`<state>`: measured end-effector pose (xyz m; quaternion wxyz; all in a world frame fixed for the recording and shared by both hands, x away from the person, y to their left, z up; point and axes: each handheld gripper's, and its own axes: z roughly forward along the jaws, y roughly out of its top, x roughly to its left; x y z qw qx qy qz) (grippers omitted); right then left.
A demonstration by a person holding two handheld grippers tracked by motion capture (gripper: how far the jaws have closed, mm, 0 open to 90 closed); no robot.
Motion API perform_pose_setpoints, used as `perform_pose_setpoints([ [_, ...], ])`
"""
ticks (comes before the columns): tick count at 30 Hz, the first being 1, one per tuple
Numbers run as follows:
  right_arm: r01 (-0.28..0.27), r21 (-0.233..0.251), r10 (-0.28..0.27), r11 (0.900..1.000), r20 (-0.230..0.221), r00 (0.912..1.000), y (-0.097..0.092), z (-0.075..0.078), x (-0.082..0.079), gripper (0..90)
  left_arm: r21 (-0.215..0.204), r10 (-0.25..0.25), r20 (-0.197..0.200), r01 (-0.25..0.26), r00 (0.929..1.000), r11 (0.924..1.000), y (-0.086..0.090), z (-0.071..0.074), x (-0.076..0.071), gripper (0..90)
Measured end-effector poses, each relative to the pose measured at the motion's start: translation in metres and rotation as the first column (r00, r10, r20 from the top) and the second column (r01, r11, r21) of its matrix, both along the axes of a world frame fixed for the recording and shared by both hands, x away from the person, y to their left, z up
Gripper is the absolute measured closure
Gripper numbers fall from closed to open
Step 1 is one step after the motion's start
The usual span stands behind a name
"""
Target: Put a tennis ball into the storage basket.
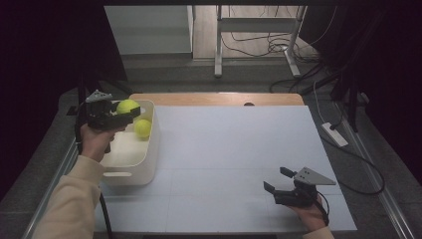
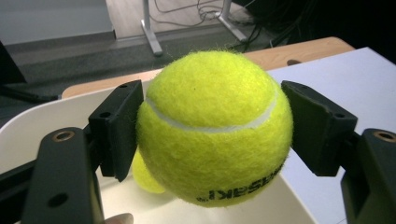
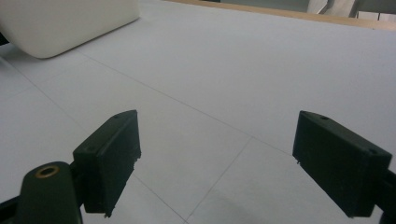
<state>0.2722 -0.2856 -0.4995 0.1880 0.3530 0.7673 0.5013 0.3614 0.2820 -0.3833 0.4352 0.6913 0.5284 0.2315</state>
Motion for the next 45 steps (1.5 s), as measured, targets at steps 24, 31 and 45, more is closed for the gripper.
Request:
perform_pose_setpoints([
  [24,-0.004,-0.002,0.004,1.0,-0.003,1.0,0.0,-0.001,0.0,14.9,0.054,-0.007,-0.128,0.014,0.9918,0.9985,0.005,-0.012,0.006,25.5],
  [31,-0.005,-0.003,0.005,1.0,-0.004,1.0,0.0,-0.001,0.0,14.9,0.03,0.011,-0.105,-0.008,0.9944,0.9995,0.006,-0.008,0.003,21.2],
  [45,-0.006,-0.006,0.006,1.0,-0.007,1.0,0.001,-0.001,0.001,14.9,-0.043,-0.087,-0.035,0.086,0.9956,0.9954,-0.007,-0.002,-0.008,9.3],
])
